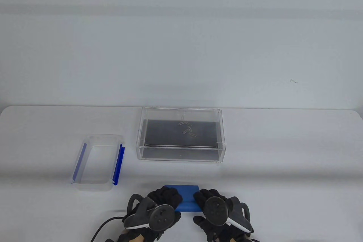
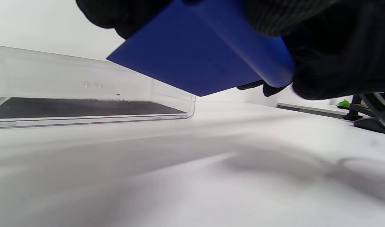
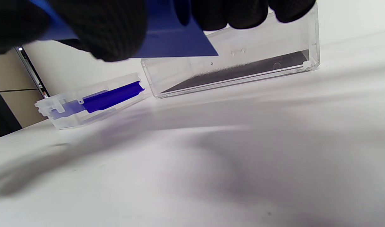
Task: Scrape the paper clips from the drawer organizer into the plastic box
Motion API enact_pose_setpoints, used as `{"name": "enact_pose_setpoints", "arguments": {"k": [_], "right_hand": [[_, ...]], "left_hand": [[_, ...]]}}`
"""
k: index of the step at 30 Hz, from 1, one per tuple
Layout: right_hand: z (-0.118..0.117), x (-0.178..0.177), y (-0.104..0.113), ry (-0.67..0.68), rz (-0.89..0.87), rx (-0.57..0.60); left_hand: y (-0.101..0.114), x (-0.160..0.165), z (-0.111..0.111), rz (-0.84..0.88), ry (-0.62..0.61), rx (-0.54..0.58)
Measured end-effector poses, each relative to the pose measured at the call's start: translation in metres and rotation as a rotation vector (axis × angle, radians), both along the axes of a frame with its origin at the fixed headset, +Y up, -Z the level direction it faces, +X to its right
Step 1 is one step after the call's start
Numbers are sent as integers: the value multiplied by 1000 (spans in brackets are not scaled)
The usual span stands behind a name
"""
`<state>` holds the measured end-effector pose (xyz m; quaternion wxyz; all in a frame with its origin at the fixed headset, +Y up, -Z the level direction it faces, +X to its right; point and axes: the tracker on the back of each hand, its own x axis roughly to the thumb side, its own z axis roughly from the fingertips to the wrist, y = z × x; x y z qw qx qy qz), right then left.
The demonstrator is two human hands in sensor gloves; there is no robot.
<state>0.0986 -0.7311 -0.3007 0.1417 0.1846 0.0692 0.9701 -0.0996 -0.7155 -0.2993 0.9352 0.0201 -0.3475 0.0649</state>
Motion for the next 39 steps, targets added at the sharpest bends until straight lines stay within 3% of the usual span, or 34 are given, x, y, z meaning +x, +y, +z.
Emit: {"name": "enact_pose_setpoints", "arguments": {"k": [13, 16, 20, 24, 32, 39], "right_hand": [[-2, -2, -2, -9, -9, 51], [-4, 2, -1, -38, -7, 69], [-14, 14, 8, -138, -92, 107], [-35, 25, 25, -258, -222, 140], [-116, 52, 64, -526, -445, 79], [-178, 55, 64, -681, -542, -42]], "left_hand": [[4, -14, -6, 134, 28, -74], [10, -35, -13, 269, 92, -98], [13, -72, -21, 463, 272, -79], [-2, -92, -28, 476, 385, -147], [-13, -97, -36, 420, 425, -186], [-13, -103, -38, 433, 447, -210]]}}
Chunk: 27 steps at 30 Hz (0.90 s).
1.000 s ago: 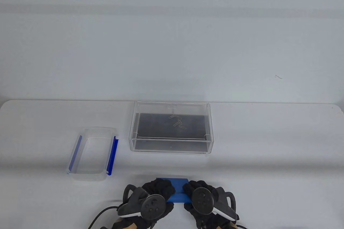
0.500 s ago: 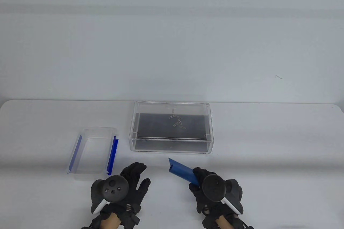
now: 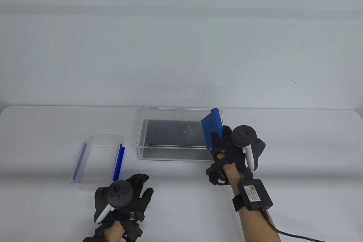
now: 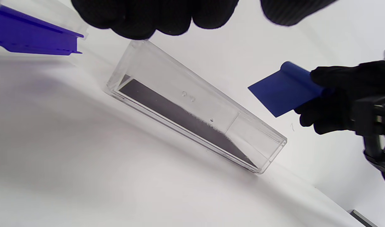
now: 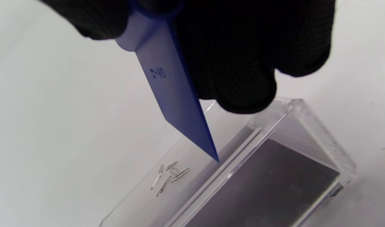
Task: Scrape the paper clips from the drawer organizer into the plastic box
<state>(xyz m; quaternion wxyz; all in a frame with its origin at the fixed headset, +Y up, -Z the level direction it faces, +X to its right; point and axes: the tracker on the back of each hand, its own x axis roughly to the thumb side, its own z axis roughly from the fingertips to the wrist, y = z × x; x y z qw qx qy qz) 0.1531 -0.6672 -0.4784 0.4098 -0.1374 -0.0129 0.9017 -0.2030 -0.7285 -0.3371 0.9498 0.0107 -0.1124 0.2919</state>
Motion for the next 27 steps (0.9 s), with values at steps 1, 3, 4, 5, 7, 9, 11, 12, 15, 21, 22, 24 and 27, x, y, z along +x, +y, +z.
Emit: {"name": "enact_pose_setpoints", "arguments": {"k": [1, 3, 4, 5, 7, 9, 11, 12, 15, 21, 22, 24, 27], "right_hand": [[-5, -1, -2, -9, 8, -14], [-17, -3, -8, -26, 19, -43], [-23, -5, -12, -36, 17, -58], [-26, -6, -13, -51, 15, -56], [-33, -8, -17, -66, -1, -74], [-38, -12, -20, -58, -26, -96], [-42, -17, -22, -45, -34, -101], [-43, -20, -23, -40, -40, -100], [-47, -32, -26, -9, -59, -117], [-47, -56, -18, 33, -54, -80], [-47, -60, -15, 36, -53, -63], [-47, -71, -12, 59, -78, -53], [-48, -88, -16, 112, -128, -93]], "left_hand": [[-1, -1, 0, 0, 2, -4], [-2, -4, -1, 3, 12, -15], [-2, -6, -1, 5, 17, -20], [-2, -7, -1, 7, 20, -22], [-2, -9, -1, 13, 27, -22], [-3, -10, -2, 13, 29, -30], [-2, -10, -1, 10, 29, -33], [-1, -10, -1, 6, 30, -34], [-1, -12, -1, 9, 34, -32], [-1, -15, -1, 13, 44, -40], [0, -15, -1, 14, 46, -40], [0, -15, 0, 12, 55, -35], [-1, -14, 0, 18, 49, -39]]}}
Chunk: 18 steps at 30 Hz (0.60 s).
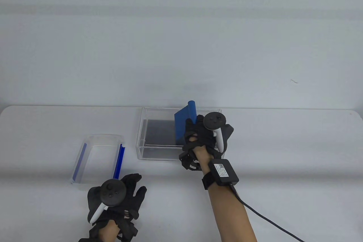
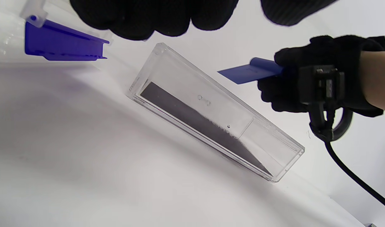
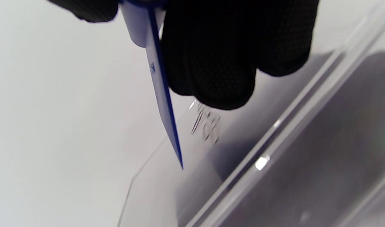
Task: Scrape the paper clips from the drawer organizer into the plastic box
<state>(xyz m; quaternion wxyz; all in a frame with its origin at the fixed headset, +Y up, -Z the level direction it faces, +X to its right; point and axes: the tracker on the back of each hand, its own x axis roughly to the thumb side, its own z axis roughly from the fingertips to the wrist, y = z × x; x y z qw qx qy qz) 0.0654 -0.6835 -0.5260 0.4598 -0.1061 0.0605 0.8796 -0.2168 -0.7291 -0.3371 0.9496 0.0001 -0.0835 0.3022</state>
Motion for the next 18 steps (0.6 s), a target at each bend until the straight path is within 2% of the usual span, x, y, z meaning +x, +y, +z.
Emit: {"name": "enact_pose_setpoints", "arguments": {"k": [4, 10, 18], "right_hand": [[-3, -14, -9, 19, -19, -30], [-7, -17, -12, 4, 88, -15], [-6, 9, -9, -97, 107, 5]], "left_hand": [[-1, 1, 0, -11, -6, -10], [1, -1, -1, 4, -2, -1], [2, -1, -1, 4, 1, -5]]}}
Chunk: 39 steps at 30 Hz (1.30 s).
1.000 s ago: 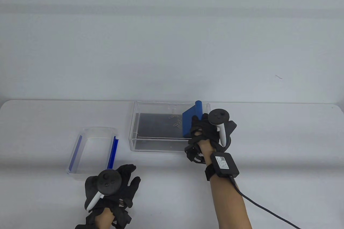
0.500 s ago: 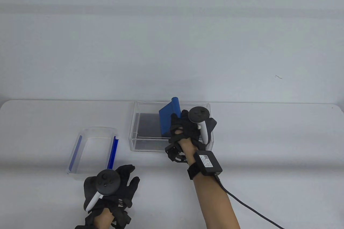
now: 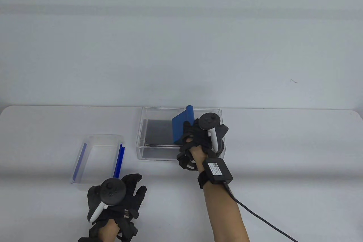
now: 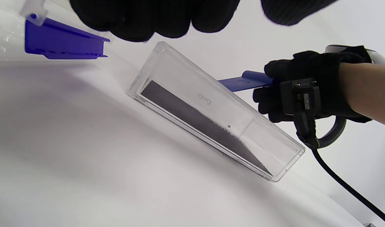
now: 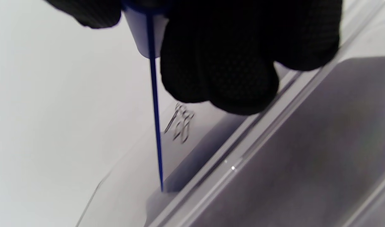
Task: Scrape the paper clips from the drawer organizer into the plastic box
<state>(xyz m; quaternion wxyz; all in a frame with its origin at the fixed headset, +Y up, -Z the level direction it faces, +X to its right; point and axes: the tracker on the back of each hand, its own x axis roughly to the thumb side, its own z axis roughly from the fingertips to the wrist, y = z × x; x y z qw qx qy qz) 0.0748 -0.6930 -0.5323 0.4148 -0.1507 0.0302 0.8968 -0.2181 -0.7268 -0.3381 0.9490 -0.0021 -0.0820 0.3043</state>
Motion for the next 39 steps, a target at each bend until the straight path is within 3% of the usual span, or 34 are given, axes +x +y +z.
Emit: {"name": "enact_pose_setpoints", "arguments": {"k": [7, 11, 18, 28, 34, 39], "right_hand": [[6, 22, 6, -42, -17, 23], [9, 23, 23, -7, -44, 58], [5, 8, 48, 82, 149, 169], [-18, -2, 28, 144, 418, 161], [-22, 0, 18, 230, 416, 110], [-14, 3, 23, 325, 431, 119]], "left_hand": [[2, -1, 0, 14, 8, 30], [1, -2, 1, 18, 9, 31], [2, -2, 1, 16, 12, 30], [1, -7, -1, 16, 28, 15], [-3, -10, -4, 11, 34, -5], [-4, -9, -5, 3, 29, -15]]}}
